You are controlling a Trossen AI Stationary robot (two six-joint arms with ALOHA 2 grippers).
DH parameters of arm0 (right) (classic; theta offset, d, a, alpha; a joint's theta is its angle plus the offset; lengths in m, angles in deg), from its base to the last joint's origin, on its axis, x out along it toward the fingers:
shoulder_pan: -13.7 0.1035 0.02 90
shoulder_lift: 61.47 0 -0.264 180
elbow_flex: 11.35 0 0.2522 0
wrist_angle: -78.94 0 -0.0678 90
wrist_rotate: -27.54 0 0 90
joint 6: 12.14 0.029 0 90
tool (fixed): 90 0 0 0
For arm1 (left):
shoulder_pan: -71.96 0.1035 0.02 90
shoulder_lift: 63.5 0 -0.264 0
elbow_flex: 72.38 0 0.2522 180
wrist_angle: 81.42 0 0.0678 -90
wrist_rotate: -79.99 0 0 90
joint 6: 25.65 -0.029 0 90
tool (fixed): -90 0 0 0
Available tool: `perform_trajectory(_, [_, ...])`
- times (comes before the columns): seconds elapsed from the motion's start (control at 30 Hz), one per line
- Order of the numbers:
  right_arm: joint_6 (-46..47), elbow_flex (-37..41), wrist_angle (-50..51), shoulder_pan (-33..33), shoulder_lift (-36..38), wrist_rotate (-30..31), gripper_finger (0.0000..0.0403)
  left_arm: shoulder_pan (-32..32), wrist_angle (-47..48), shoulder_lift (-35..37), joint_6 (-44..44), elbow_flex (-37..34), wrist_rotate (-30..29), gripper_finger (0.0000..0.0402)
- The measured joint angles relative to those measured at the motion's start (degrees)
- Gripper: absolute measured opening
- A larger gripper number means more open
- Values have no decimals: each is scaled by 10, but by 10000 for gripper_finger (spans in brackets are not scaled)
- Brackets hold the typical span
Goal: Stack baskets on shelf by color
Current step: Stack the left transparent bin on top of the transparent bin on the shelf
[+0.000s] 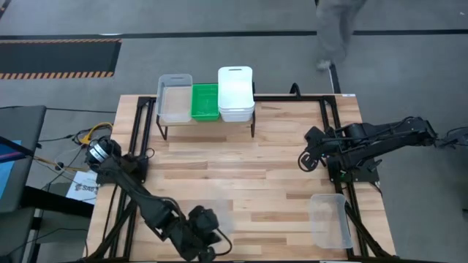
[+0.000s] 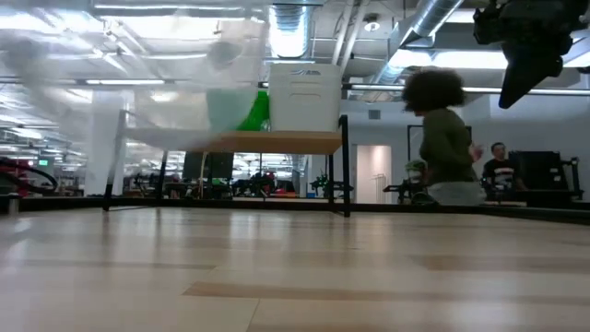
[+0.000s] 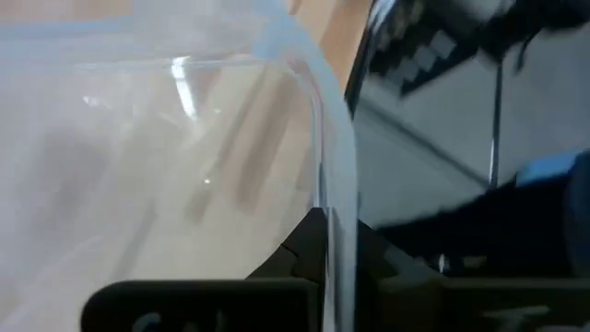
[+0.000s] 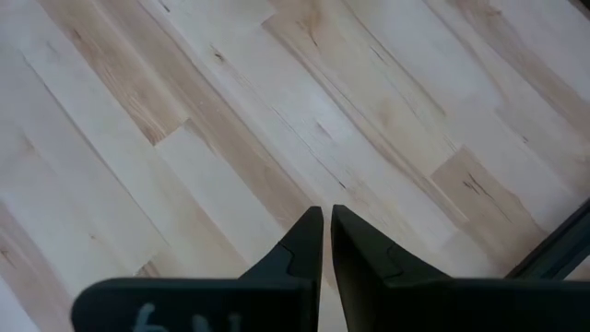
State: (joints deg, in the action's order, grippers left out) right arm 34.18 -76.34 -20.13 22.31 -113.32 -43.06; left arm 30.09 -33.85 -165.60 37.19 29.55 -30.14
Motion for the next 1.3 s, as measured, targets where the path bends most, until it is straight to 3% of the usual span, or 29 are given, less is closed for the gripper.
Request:
perform_trajectory(0.23, [-19,0,0,0,0,1,52,24,44,0,-135,127,-144,0])
perform_trajectory(0.5, [-33,0,-2,0,0,1,52,74,156,8,-322,237,-336,0])
perform_trajectory(0.73, [-33,0,-2,-1,0,2,52,156,302,46,-471,272,-390,0])
perform_trajectory(0.93, [-33,0,-4,-1,0,5,52,276,439,90,-559,273,-346,0])
perform_trajectory(1.2, [-33,0,-4,-1,0,28,52,485,559,123,-726,273,-156,0])
perform_trajectory(1.3, [-33,0,-4,-1,0,35,52,555,561,123,-770,265,-98,0])
